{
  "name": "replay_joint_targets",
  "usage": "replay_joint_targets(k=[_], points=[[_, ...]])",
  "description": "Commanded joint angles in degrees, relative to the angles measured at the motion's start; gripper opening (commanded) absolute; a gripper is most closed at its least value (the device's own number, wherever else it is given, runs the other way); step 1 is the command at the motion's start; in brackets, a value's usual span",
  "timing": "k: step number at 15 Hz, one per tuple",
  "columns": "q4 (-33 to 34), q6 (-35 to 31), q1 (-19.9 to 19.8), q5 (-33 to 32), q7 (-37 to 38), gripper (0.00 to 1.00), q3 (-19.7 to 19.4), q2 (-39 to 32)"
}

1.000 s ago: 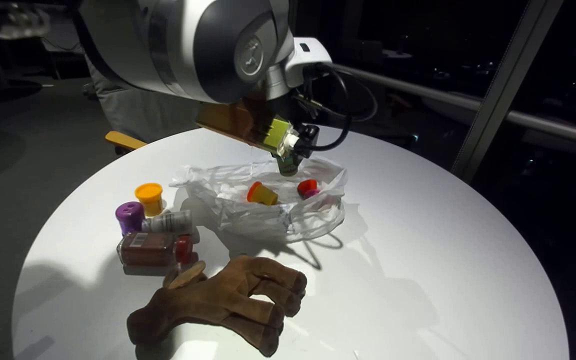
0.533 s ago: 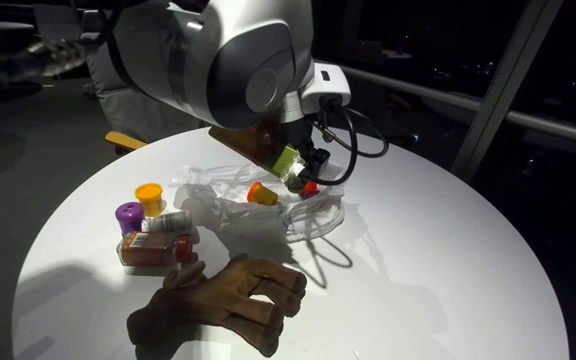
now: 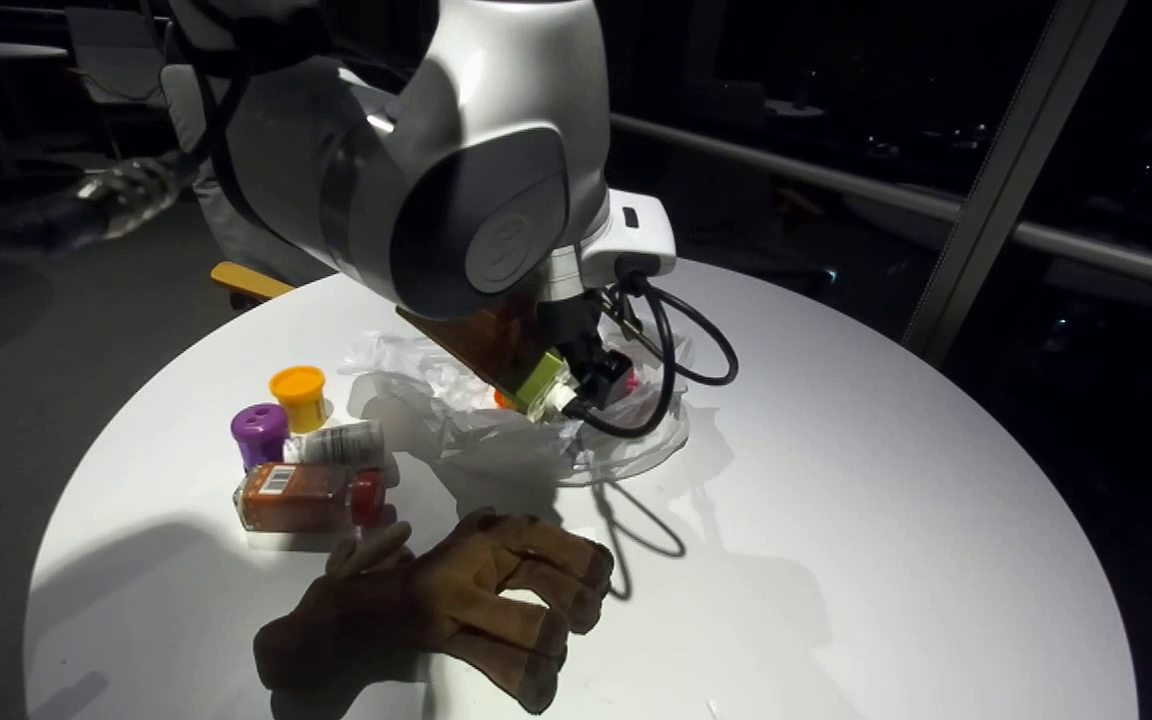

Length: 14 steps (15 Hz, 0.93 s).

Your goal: Put all the objects in the white plastic bag

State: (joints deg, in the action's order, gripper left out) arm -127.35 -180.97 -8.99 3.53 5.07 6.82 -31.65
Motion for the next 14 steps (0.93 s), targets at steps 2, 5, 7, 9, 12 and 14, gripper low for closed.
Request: replay_joint_targets(k=[2, 5, 7, 9, 12, 14], points=[[0.35, -3.99, 4.07, -0.38, -1.28, 0.27, -2.87, -2.69], [0.51, -6.03, 7.91, -1.28, -2.25, 0.79, -7.04, -3.79], [-0.14, -6.35, 8.54, -0.72, -2.01, 0.93, -6.9, -2.31], [-1.17, -6.16, 9.91, -0.17, -1.37, 1.0, -6.69, 1.02], [-2.32, 0.13, 15.25, 0.81, 0.15, 1.0, -8.22, 8.3], [-1.17, 8.8, 20.23, 0.32, 2.72, 1.0, -10.67, 11.58]])
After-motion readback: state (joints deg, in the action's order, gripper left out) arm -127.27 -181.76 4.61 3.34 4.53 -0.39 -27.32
